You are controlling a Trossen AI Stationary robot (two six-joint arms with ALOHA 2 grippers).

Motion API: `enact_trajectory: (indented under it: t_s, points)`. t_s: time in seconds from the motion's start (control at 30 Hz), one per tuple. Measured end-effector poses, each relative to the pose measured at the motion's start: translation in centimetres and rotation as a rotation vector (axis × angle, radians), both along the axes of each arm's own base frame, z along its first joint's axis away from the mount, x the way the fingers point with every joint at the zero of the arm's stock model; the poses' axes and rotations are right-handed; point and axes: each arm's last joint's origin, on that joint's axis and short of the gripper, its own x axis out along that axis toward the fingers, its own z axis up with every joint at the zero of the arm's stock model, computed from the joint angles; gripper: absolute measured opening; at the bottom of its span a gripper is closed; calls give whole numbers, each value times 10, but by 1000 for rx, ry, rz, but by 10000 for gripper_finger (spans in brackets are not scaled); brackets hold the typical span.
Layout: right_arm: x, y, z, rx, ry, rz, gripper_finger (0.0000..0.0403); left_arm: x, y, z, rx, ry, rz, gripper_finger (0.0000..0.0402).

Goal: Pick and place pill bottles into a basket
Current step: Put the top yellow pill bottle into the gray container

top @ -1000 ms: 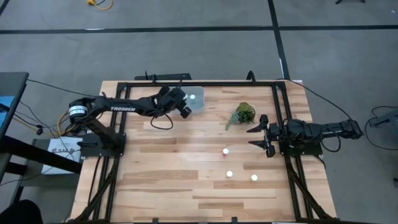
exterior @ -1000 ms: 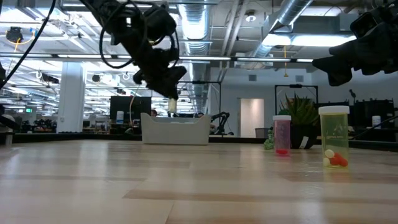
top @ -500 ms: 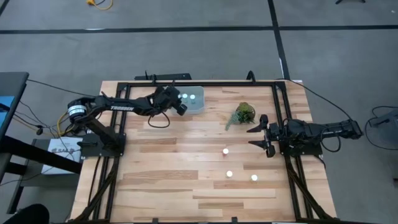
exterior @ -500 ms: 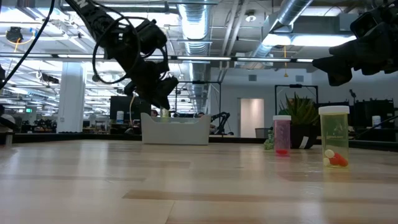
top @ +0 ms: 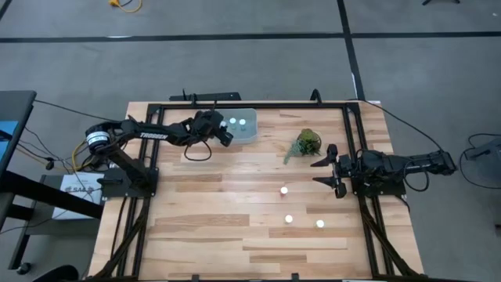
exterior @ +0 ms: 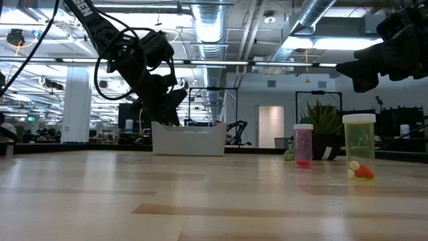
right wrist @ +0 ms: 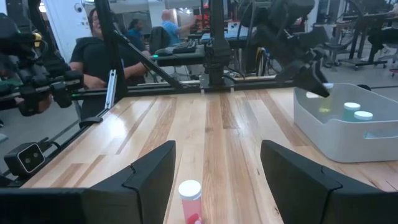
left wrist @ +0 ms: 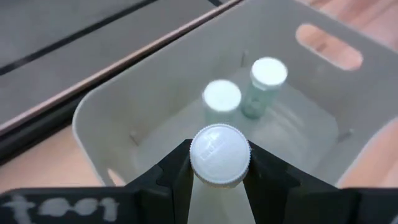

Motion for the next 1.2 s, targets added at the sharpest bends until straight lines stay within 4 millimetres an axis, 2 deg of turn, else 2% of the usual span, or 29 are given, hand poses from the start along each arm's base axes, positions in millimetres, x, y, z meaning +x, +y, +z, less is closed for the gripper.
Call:
enact_trajectory:
  t_s: [0.6,1.2]
  points:
    - [0,0,0,0,0,0,230,-6,0,-7,-142,33,-44,110]
    - [0,0,0,0,0,0,230,-6,-1,-7,-135,46,-58,110]
